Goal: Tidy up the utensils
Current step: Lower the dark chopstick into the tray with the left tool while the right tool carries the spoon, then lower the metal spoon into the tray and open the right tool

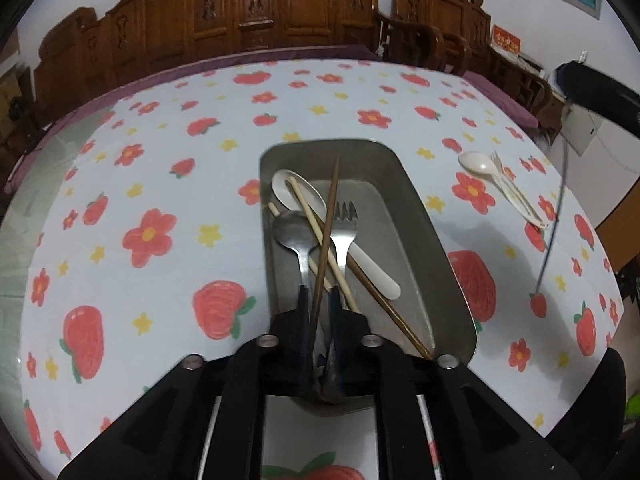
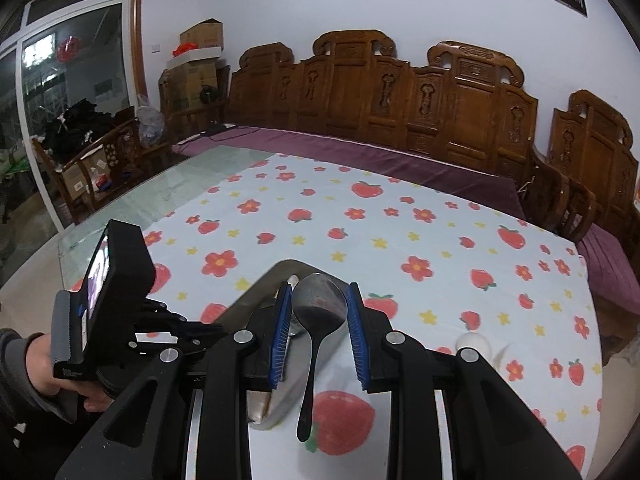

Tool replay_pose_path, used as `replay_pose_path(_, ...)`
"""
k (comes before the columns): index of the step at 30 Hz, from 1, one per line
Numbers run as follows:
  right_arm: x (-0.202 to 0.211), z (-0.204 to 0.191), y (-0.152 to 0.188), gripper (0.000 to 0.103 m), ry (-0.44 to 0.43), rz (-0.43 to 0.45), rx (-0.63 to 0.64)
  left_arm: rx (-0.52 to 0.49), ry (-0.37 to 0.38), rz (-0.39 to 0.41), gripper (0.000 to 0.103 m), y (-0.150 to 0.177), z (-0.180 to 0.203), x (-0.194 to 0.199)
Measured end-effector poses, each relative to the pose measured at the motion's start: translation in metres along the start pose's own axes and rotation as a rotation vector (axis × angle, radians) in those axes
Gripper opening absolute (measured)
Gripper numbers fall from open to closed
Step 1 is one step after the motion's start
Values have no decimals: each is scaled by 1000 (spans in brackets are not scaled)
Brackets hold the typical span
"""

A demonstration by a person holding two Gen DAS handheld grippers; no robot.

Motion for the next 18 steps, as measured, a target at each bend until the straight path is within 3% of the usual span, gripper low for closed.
replay_pose_path(11, -33, -24, -7, 30, -59, -28, -37, 33, -50, 103, 20, -12, -26, 40)
replay_pose_path(18, -67, -36, 8, 30, -71, -94, -76, 62, -73, 136, 21, -12, -42, 58)
Point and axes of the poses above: each gripper's, at about its wrist camera, not at the fingertips, and x roughly against the way its jaws point, z to its right, y to its underside, the point moved 6 cm from there along -x, roughly the way its jaws point, and after that the axes turned 9 degrees about z, right-handed, at the moved point
